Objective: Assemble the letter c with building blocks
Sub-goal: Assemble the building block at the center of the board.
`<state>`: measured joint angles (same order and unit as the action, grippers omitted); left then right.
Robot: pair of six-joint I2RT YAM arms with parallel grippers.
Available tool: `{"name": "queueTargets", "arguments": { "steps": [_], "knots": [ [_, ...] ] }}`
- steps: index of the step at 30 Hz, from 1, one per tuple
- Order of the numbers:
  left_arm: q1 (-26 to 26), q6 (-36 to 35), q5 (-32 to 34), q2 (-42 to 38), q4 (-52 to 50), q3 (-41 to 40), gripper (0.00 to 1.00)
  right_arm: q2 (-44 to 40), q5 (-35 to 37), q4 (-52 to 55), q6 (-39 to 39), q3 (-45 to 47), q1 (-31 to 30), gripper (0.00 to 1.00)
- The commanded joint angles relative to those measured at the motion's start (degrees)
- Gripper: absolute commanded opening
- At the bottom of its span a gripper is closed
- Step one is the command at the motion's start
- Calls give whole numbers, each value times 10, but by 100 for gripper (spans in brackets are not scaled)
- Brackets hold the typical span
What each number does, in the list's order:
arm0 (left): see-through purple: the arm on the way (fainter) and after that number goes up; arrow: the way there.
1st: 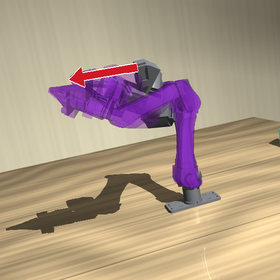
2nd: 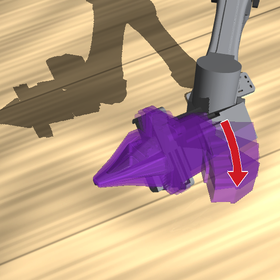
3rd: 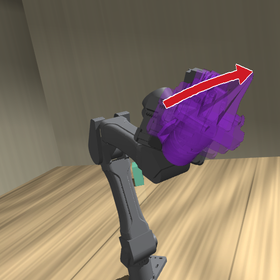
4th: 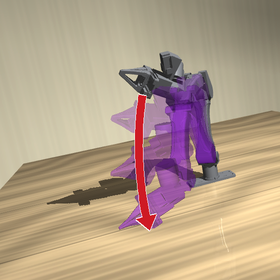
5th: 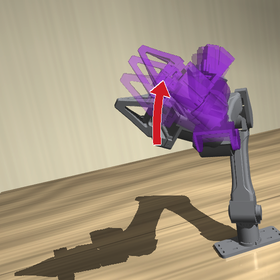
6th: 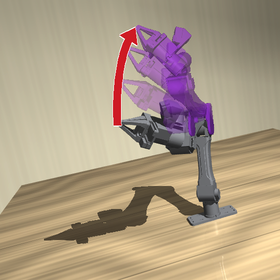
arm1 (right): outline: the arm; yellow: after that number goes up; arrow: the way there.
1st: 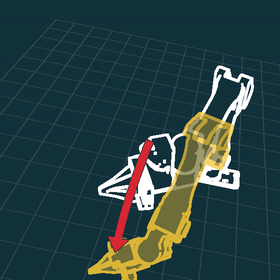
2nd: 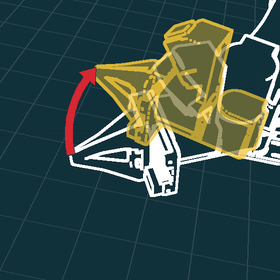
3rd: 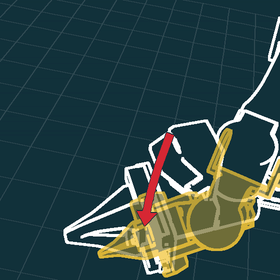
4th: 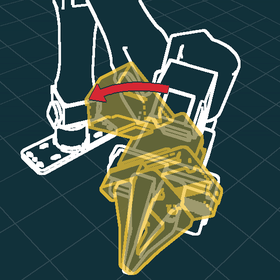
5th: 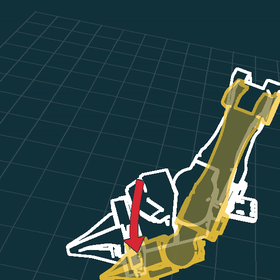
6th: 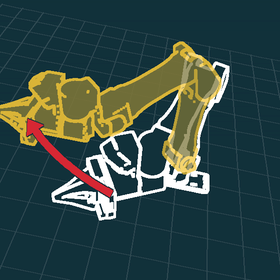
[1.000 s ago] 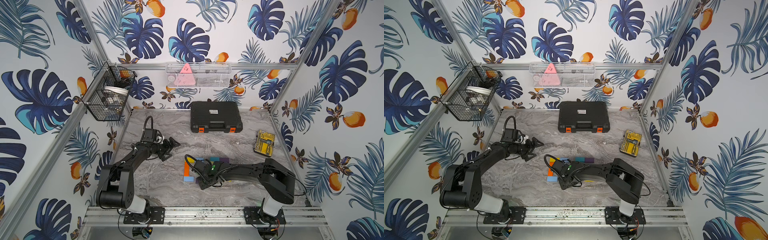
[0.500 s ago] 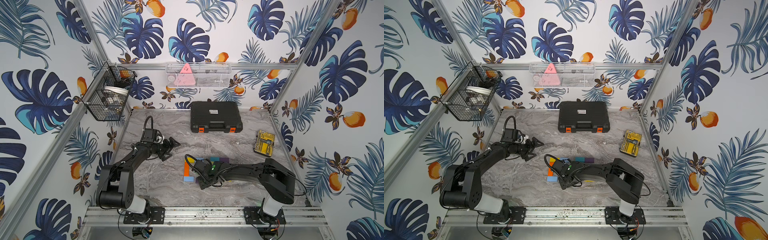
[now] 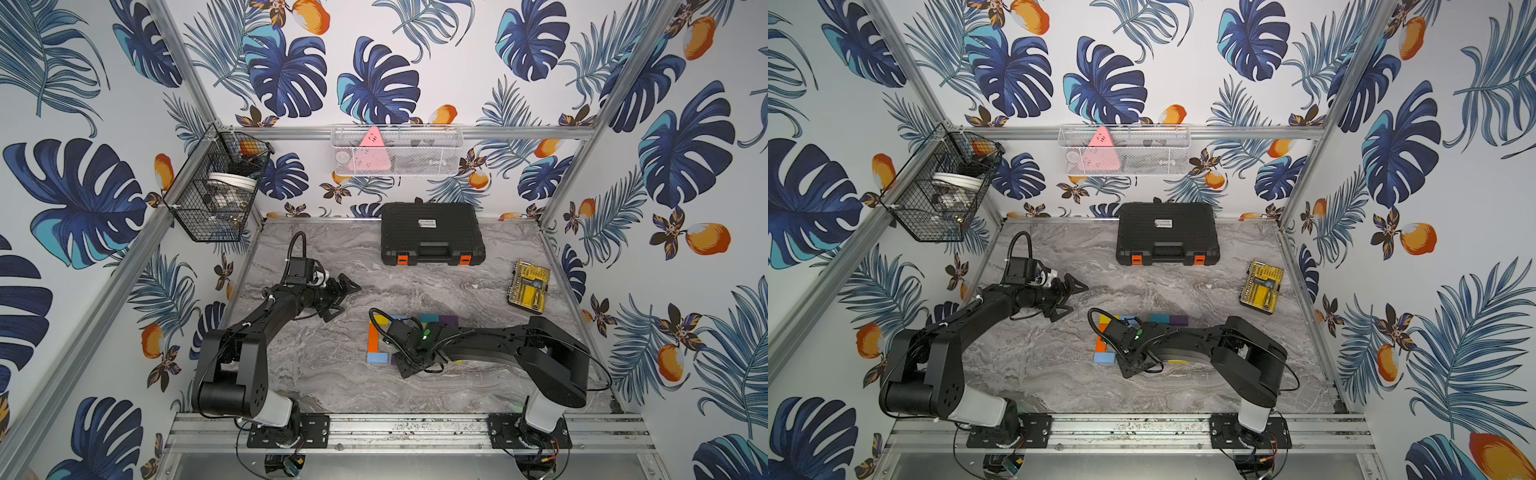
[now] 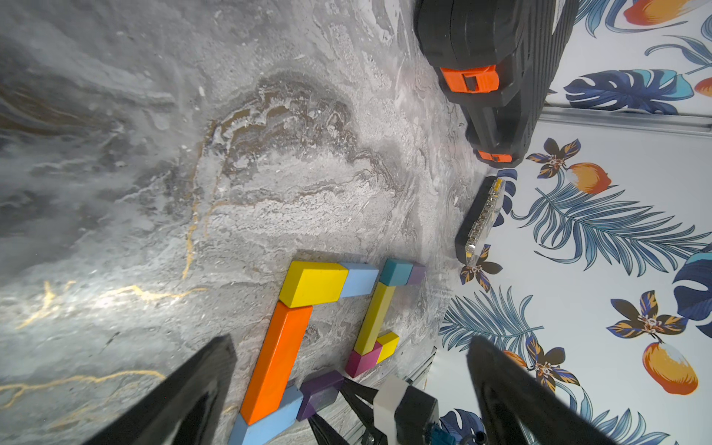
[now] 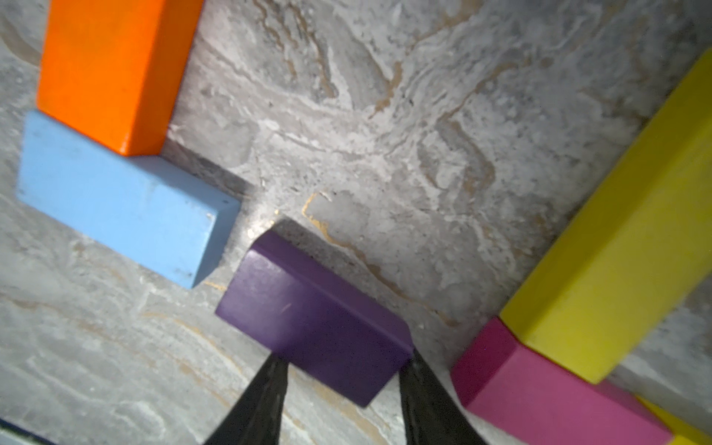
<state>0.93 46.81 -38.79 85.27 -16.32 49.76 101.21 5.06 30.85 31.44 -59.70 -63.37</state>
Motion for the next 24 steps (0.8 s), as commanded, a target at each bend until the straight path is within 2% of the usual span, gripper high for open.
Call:
{"name": "queueTargets", "arguments": {
  "steps": [1, 9, 24],
  "knots": [
    [1, 5, -5, -1, 9, -1, 99, -4, -4, -3, -22, 0, -1, 48],
    [3, 2, -7, -1, 7, -1, 99, -7, -5, -8, -57, -6, -1, 48],
    [6, 5, -6, 0, 10, -1, 99, 6, 2, -10, -61, -5, 6, 47]
  ]
}}
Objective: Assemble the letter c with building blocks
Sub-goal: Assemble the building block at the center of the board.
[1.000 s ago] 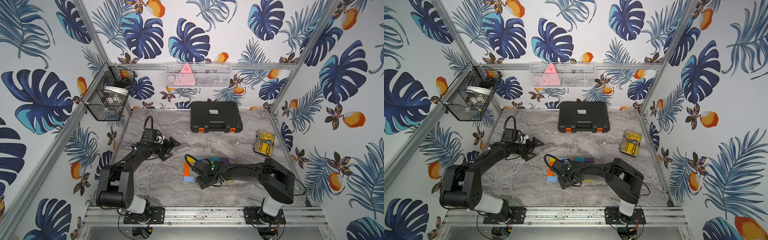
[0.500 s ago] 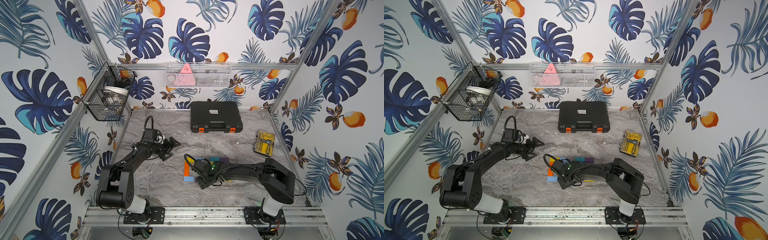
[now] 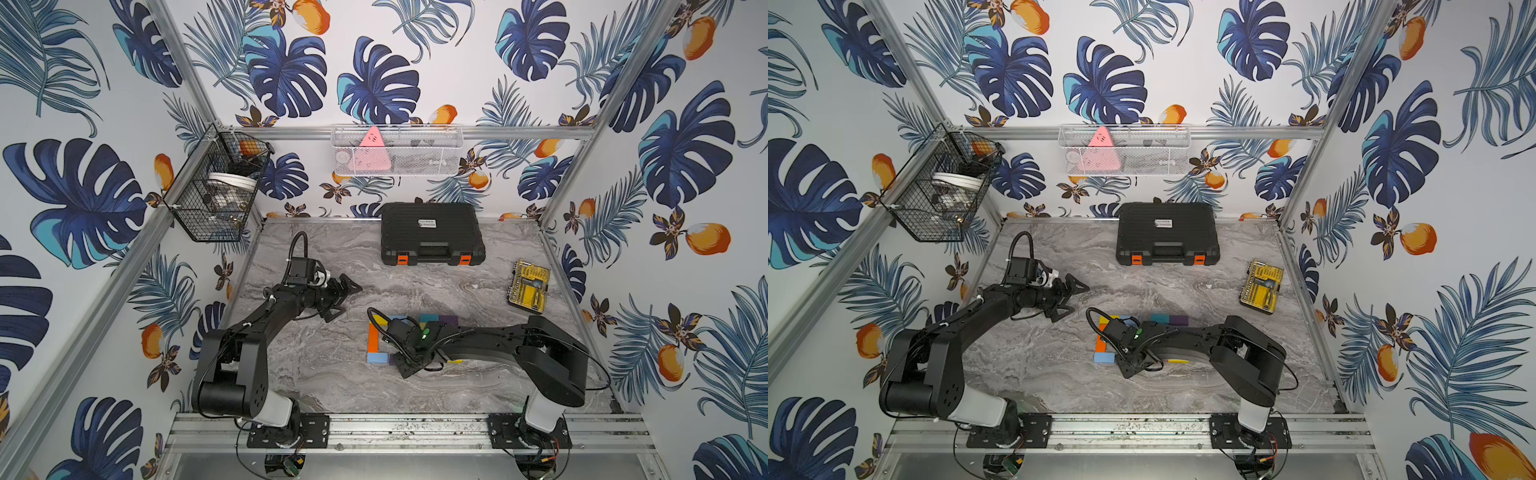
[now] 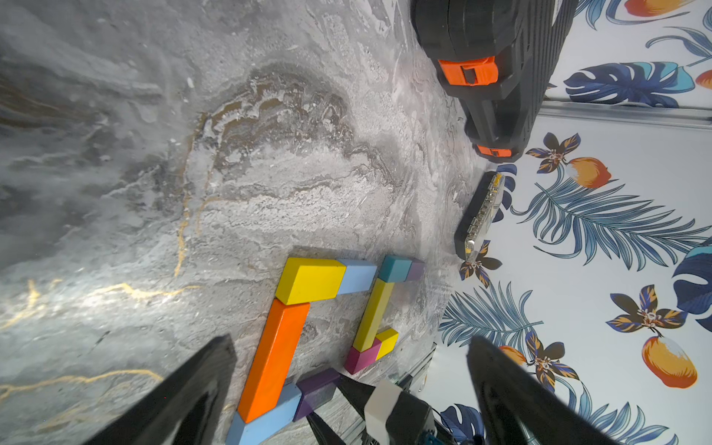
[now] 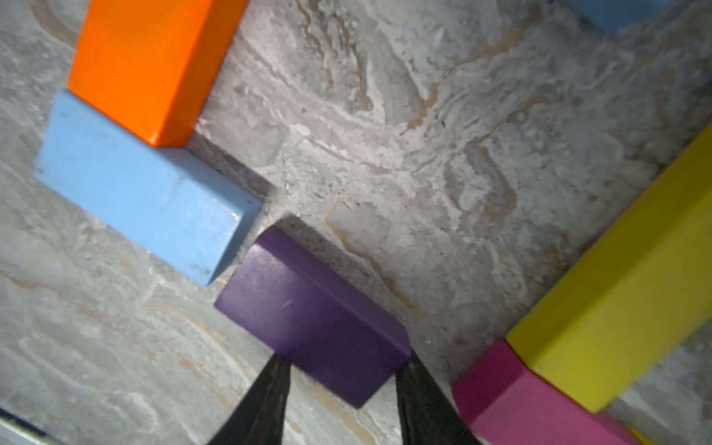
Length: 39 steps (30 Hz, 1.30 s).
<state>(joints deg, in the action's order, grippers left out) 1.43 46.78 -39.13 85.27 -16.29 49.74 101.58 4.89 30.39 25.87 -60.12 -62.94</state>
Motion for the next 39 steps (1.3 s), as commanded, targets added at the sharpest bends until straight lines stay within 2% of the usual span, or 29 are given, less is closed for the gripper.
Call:
{"name": "queueTargets", "arguments": {
  "steps": [1, 12, 24, 33, 39],
  "knots": [
    [2, 5, -3, 0, 10, -1, 99, 3, 3, -5, -6, -1, 2, 47],
    [4, 7, -2, 2, 14, -1, 99, 5, -5, -12, -16, -2, 5, 47],
    [6, 8, -2, 2, 16, -2, 99, 9, -24, -18, -64, 4, 11, 48],
    [8, 9, -2, 2, 16, -2, 99, 2, -25, -22, -64, 12, 18, 49],
    [9, 8, 0, 0, 11, 1, 99, -12, -26, -16, -61, 13, 19, 56]
  ]
}}
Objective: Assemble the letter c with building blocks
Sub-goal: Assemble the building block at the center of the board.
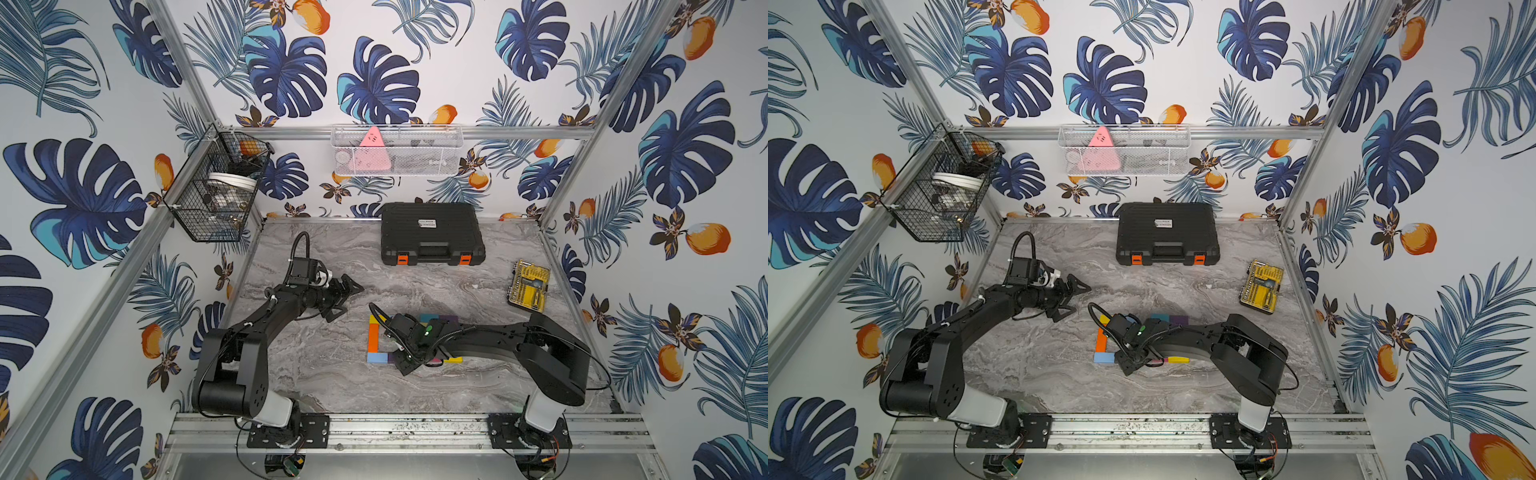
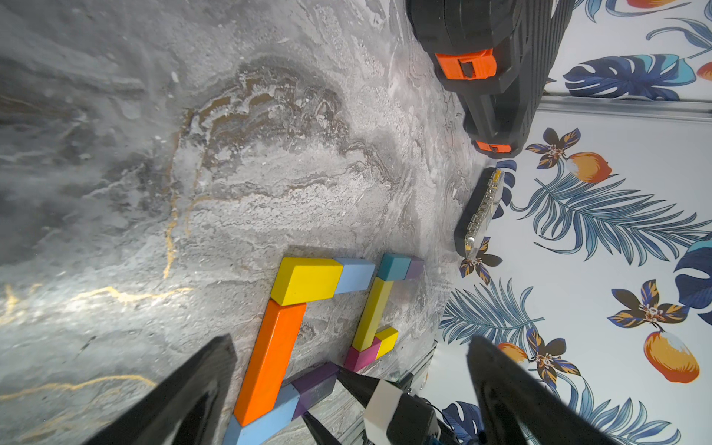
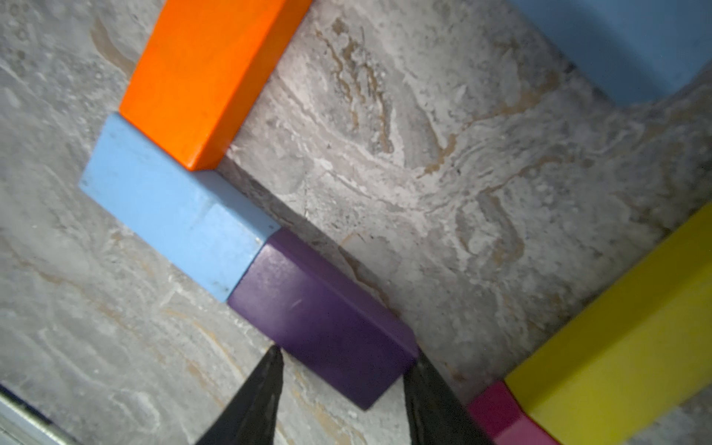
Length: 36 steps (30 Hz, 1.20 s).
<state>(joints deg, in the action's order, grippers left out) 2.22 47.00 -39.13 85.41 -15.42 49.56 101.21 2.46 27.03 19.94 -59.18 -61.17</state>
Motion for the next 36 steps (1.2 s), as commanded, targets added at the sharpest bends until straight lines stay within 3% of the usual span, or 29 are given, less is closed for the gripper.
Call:
{"name": "queueTargets", "arguments": {
  "steps": [1, 11, 16, 18, 23, 28, 32, 36],
  "knots": [
    [1, 5, -1, -1, 2, 3, 99, -15, -3, 20, 0, 5, 1, 58],
    [14, -11, 17, -10, -35, 35, 99, -179, -26, 47, 40, -5, 57, 84],
    [32, -39, 49, -11, -74, 94, 99, -274, 22, 72, 46, -23, 120, 100],
    [40, -57, 79, -12, -84, 120, 99, -302, 47, 83, 42, -32, 157, 100],
    [66, -112, 254, -30, -113, 179, 99, -343, 120, 88, 40, -52, 286, 100],
    [95, -153, 425, -101, -14, 134, 99, -348, 131, 16, 50, -34, 441, 100],
    [139, -256, 549, -158, 92, 64, 99, -326, 206, -105, 1, 25, 479, 100],
    [142, -328, 635, -190, 148, -8, 99, -280, 266, -159, -28, 66, 498, 100]
  ]
}}
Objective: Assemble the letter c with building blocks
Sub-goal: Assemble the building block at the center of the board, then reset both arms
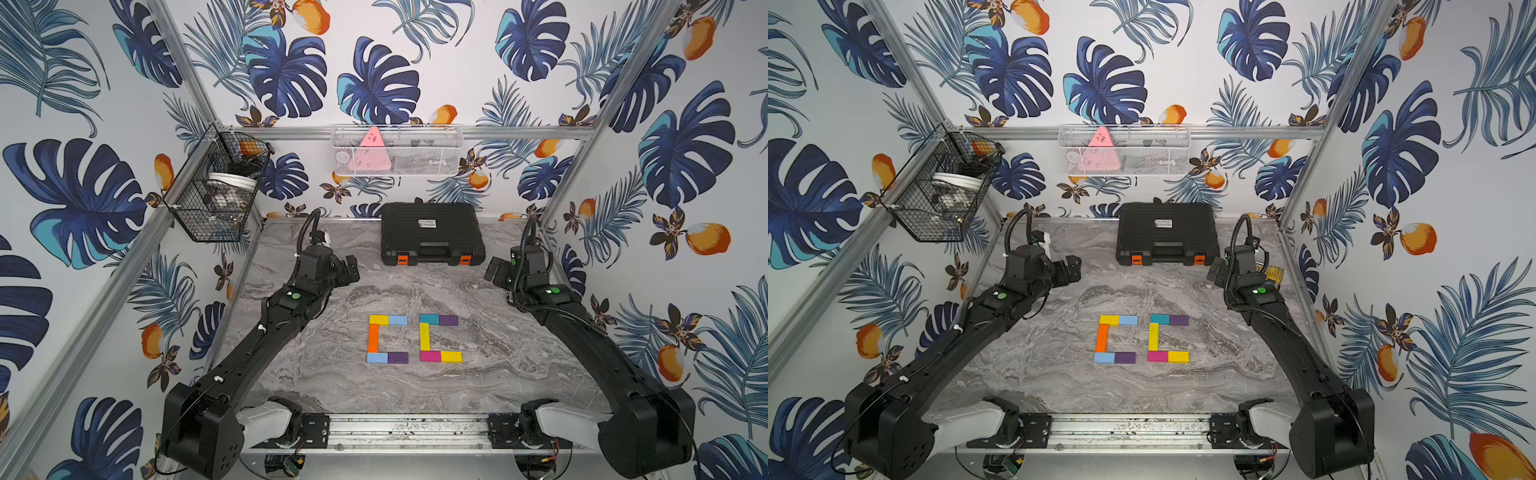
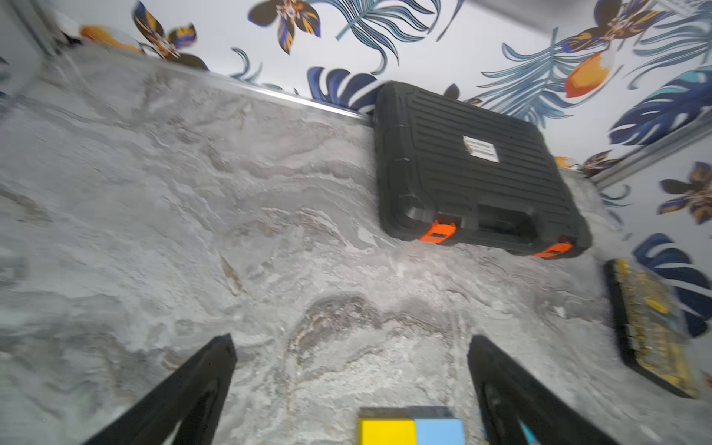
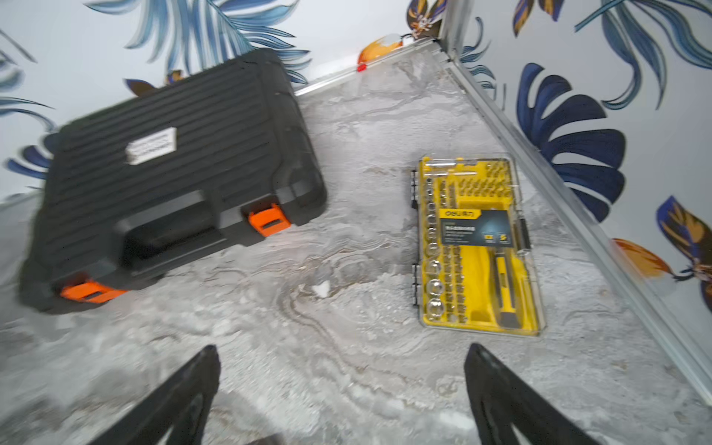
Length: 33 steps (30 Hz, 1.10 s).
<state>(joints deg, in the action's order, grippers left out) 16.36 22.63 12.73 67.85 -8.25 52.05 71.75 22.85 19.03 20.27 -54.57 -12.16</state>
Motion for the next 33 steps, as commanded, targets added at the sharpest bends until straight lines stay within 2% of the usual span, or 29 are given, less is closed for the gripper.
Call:
{"name": "queueTargets", "arguments": {
  "steps": [1, 5, 9, 12, 13, 15, 16, 18, 20, 24, 27, 33],
  "knots": [
    [-1, -109, 133, -23, 109, -62, 99, 22, 62, -106, -34, 41, 12, 100],
    [-27, -178, 157, -17, 211, -159, 99, 82, 86, -186, -42, 104, 17, 100],
    [-88, -151, 101, 6, 321, -238, 99, 128, 121, -301, -63, 177, 16, 100],
    [-97, -167, 75, 65, 419, -272, 99, 140, 110, -448, -110, 244, 16, 100],
    [-98, -174, 62, 86, 453, -280, 99, 131, 91, -469, -119, 254, 14, 100],
    [-98, -192, 51, 132, 500, -294, 99, 132, 46, -594, -166, 296, 14, 100],
    [-102, -200, 52, 158, 566, -310, 99, 132, 31, -623, -172, 310, 14, 100],
    [-104, -218, 38, 167, 568, -308, 99, 147, 10, -704, -186, 342, 15, 100],
    [-116, -215, 22, 211, 659, -331, 99, 175, 11, -726, -184, 339, 16, 100],
    [-120, -225, 6, 265, 717, -337, 99, 245, -17, -767, -209, 317, 17, 100],
    [-120, -227, -5, 270, 677, -314, 99, 237, -53, -713, -182, 302, 45, 100],
    [-125, -225, -19, 270, 662, -305, 99, 234, -54, -730, -186, 311, 50, 100]
  ]
}}
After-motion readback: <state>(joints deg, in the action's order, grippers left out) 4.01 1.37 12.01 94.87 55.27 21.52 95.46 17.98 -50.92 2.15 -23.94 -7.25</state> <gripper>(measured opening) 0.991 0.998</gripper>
